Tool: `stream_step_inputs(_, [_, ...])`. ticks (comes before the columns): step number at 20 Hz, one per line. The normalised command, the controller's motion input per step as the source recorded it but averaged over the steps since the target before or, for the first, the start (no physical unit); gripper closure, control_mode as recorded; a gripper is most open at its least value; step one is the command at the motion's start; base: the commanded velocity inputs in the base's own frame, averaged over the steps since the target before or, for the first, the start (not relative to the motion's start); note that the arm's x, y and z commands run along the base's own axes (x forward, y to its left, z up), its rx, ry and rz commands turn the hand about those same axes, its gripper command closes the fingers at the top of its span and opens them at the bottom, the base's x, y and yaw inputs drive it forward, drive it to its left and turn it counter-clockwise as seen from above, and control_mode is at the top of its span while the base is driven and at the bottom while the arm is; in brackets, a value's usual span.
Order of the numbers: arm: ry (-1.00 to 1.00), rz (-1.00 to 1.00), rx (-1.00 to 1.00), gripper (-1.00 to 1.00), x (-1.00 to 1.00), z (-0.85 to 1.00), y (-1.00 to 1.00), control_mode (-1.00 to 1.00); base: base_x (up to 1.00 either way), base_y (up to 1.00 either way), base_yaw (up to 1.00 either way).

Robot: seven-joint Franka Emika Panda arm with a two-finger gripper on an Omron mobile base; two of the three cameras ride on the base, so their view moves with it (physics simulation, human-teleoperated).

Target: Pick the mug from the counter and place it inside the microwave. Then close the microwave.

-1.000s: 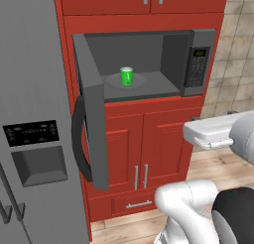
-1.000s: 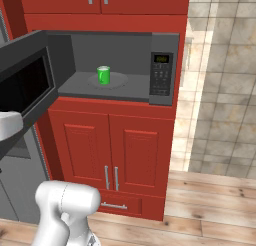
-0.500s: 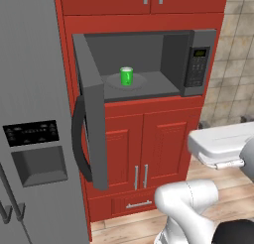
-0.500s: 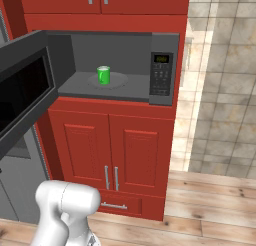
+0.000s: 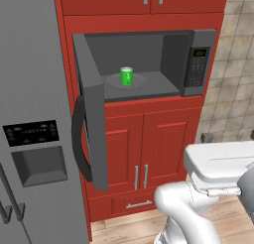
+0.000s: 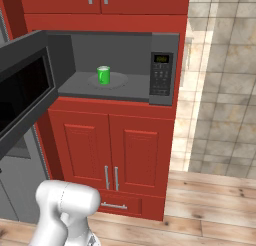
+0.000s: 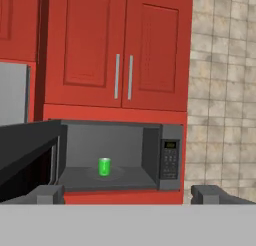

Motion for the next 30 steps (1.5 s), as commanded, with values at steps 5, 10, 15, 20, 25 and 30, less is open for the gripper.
stream_step_inputs(5, [-0.01,-0.12,0.0,-1.0,-0.37,0.0,0.2,-1.0,0.0,0.0,0.0])
stream_step_inputs(10, [-0.02,-0.11,0.0,-1.0,-0.3,0.0,0.2,-1.0,0.0,0.0,0.0])
stream_step_inputs(15, [0.0,-0.11,-0.01,-1.0,-0.17,0.0,0.24,-1.0,0.0,0.0,0.0])
stream_step_inputs(20, [0.0,-0.07,-0.03,-1.0,0.0,0.0,0.39,-1.0,0.0,0.0,0.0])
stream_step_inputs(25, [0.0,-0.05,-0.04,-1.0,0.0,-0.04,0.35,-1.0,0.0,0.0,0.0])
stream_step_inputs(30, [0.01,-0.06,-0.03,-1.0,0.13,-0.28,0.23,-1.0,0.0,0.0,0.0])
